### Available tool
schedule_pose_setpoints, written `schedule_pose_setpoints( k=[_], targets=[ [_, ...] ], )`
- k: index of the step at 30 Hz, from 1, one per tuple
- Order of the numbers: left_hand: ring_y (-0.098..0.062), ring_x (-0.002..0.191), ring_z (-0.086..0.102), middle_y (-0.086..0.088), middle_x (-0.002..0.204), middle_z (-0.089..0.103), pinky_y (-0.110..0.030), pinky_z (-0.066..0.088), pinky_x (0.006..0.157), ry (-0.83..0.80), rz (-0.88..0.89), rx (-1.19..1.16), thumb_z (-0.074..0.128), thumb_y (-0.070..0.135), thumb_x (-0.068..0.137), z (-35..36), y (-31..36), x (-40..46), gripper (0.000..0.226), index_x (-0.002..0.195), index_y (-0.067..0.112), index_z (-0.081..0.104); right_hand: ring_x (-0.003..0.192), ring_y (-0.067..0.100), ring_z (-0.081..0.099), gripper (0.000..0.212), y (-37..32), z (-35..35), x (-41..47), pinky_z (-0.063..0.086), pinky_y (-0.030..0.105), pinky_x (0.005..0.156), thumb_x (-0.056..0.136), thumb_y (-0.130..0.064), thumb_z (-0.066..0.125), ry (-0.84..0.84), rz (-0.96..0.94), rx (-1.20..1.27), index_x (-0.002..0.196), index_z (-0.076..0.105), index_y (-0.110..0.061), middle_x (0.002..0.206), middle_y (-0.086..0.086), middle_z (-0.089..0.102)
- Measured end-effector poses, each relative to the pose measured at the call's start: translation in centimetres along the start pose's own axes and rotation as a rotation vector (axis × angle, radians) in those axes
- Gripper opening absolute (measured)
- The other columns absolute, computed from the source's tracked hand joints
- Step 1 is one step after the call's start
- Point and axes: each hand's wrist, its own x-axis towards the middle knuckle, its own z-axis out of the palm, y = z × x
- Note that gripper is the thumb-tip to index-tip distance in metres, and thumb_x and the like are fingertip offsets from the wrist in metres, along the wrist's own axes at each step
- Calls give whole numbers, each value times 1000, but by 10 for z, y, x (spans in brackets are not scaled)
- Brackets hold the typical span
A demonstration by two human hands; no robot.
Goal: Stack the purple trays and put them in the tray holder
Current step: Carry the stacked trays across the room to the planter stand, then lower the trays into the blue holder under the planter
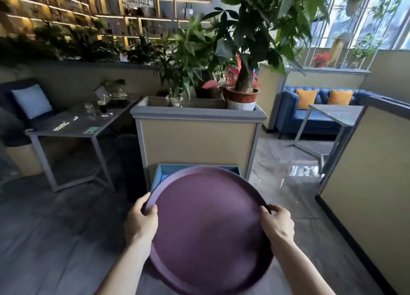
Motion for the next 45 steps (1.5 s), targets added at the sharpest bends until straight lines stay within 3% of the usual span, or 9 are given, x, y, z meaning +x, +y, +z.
schedule_pose_setpoints(
  k=[7,15,19,22,25,29,33,41,45],
  targets=[
    [-31,119,62,2,135,65,-43,50,100,47,-6,74,56,18,93,93,30,85,41,130,35,62,110,35,62,36,-34,51,134,46,37,95,81,-34,62,-54,41,-34,113,70,-23,114,9,72],
    [-33,117,62,0,133,67,-40,49,94,63,-22,192,56,17,93,153,25,148,40,128,35,64,101,34,64,30,-37,91,215,48,37,87,79,-35,60,-104,78,-151,105,71,-24,104,9,73],
    [-35,116,62,-1,133,66,-43,49,96,60,-53,225,55,19,93,175,9,173,40,129,36,61,102,34,65,31,-32,111,241,49,35,87,78,-34,61,-109,89,-215,104,72,-24,106,9,74],
    [-39,109,64,-13,124,69,-43,49,91,67,-115,292,57,20,94,191,-11,195,38,132,23,59,97,34,67,26,-26,128,257,51,34,83,77,-34,63,-110,98,-261,97,76,-24,100,10,76],
    [-43,99,66,-23,107,72,-48,51,89,45,-182,318,60,18,93,205,-32,219,20,109,7,65,97,33,68,27,-19,148,272,51,33,82,77,-33,65,-109,126,-289,99,77,-24,98,7,77],
    [-41,95,65,-20,101,72,-37,41,74,8,-207,409,59,20,93,219,-54,247,9,98,14,63,98,33,67,30,-3,182,288,51,35,86,77,-31,65,-120,164,-325,104,75,-22,99,8,76],
    [-42,102,65,-20,109,71,-38,40,77,-7,-247,452,61,19,93,232,-82,276,24,114,8,65,96,33,67,29,15,217,298,51,35,85,77,-26,66,-136,190,-376,105,74,-23,97,9,75],
    [-40,100,66,-17,104,73,-41,48,80,-56,-256,641,65,25,89,245,-125,315,25,109,11,71,93,32,66,30,42,267,311,51,37,87,75,-16,67,-114,209,-447,102,74,-27,89,1,76],
    [-41,96,65,-17,98,71,-39,46,75,-75,-224,724,66,24,88,250,-137,326,17,100,13,71,92,32,65,33,51,282,318,50,35,85,75,-14,66,-91,211,-476,104,74,-27,90,2,75]
  ],
)
